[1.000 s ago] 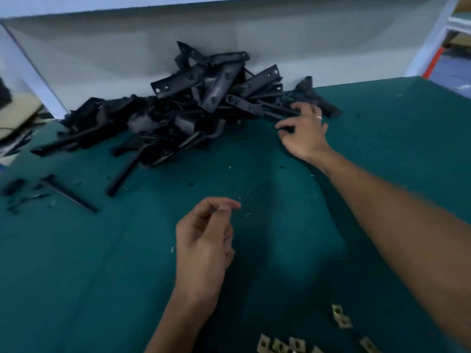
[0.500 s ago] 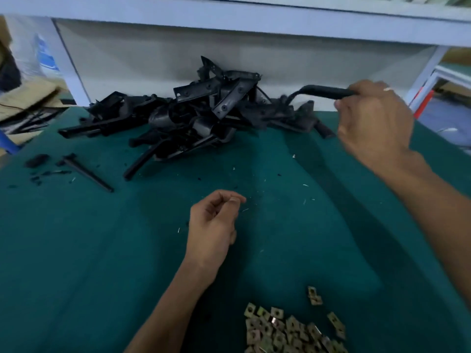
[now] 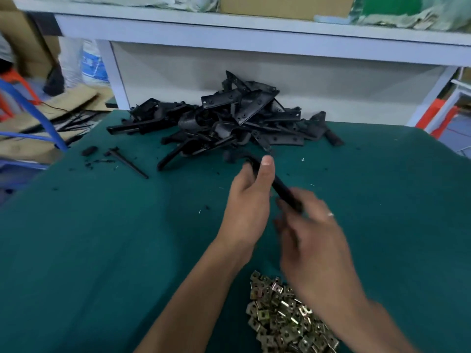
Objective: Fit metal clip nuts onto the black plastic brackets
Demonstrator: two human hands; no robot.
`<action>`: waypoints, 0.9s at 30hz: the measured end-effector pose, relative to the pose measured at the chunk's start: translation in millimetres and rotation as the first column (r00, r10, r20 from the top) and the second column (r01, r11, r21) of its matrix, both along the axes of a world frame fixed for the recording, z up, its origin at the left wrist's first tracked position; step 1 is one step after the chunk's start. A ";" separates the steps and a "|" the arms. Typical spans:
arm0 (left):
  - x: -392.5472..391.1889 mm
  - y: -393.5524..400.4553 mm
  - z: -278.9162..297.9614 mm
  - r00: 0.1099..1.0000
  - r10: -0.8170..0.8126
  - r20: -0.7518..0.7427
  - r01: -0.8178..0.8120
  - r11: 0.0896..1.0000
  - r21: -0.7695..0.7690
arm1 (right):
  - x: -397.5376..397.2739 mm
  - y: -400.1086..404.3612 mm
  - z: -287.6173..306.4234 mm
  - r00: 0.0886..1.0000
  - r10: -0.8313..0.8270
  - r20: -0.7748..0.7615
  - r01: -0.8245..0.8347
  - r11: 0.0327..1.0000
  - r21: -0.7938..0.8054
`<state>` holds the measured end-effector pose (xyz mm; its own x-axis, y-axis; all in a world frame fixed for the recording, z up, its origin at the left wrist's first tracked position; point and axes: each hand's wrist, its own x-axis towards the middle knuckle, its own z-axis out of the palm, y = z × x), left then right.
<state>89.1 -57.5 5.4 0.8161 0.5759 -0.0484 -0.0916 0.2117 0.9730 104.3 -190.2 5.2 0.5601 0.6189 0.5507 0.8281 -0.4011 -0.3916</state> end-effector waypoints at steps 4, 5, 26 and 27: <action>7.5 -0.2 29.7 0.995 0.096 0.001 -0.095 0.985 -0.147 | -26.4 0.5 -2.4 0.980 0.113 0.162 -0.067 0.962 -0.264; 6.1 3.8 35.5 0.996 0.091 -0.007 -0.091 0.986 -0.140 | -26.4 -0.6 -2.3 0.973 0.129 0.192 -0.065 0.949 -0.307; -3.2 23.5 -39.5 0.946 0.238 -0.221 0.146 0.295 0.944 | 44.6 -95.8 -47.4 0.763 0.055 -0.644 0.042 0.990 0.134; -4.3 22.1 -39.7 0.961 0.208 -0.182 0.124 0.265 0.956 | 46.3 -92.4 -45.8 0.739 0.059 -0.671 0.093 0.977 0.189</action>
<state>84.9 -35.4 -34.3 0.8436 0.3682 0.3908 0.1791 -0.8792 0.4415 150.6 -282.6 -40.7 0.8392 0.5266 0.1359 0.3132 -0.2636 -0.9124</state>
